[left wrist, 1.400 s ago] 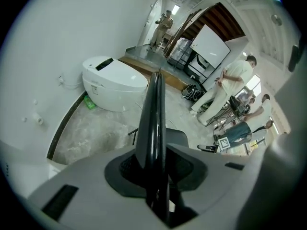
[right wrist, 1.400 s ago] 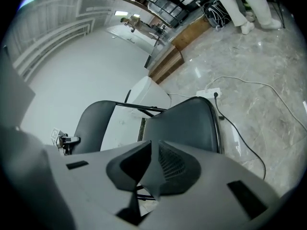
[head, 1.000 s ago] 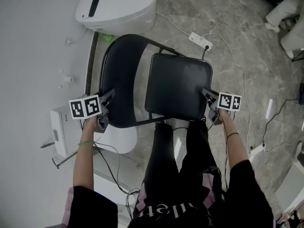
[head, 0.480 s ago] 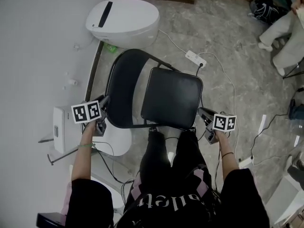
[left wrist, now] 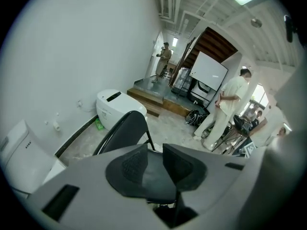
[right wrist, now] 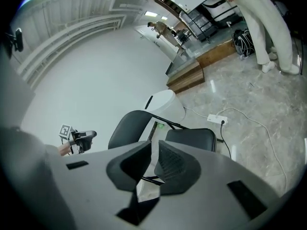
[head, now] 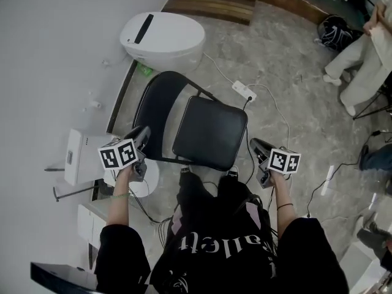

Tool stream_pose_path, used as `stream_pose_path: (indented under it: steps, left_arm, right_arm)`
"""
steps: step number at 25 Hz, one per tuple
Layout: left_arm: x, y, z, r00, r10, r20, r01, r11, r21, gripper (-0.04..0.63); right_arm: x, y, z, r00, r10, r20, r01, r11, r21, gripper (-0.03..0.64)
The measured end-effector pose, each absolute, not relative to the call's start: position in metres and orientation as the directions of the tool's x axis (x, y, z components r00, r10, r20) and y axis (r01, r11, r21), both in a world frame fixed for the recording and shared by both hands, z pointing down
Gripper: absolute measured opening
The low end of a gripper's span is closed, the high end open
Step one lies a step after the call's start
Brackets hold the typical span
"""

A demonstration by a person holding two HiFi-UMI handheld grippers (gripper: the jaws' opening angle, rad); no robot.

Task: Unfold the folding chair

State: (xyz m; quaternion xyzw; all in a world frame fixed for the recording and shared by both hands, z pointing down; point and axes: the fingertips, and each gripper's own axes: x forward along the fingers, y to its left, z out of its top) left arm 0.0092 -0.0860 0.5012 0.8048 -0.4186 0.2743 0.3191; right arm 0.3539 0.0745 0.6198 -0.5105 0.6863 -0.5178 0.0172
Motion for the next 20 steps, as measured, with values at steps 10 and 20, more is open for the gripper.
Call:
stream_pose_path:
  steps: [10, 20]
  left_arm:
    - [0.086, 0.011, 0.497, 0.571, -0.547, 0.612, -0.821, -0.398, 0.410, 0.084]
    - [0.098, 0.081, 0.490, 0.613, -0.558, 0.559, -0.789, -0.397, 0.469, 0.084]
  right_arm:
    - [0.345, 0.090, 0.571, -0.537, -0.711, 0.454, -0.686, 0.055, -0.725, 0.057]
    - [0.275, 0.100, 0.547, -0.629, -0.662, 0.407, -0.646, 0.154, -0.748, 0.057]
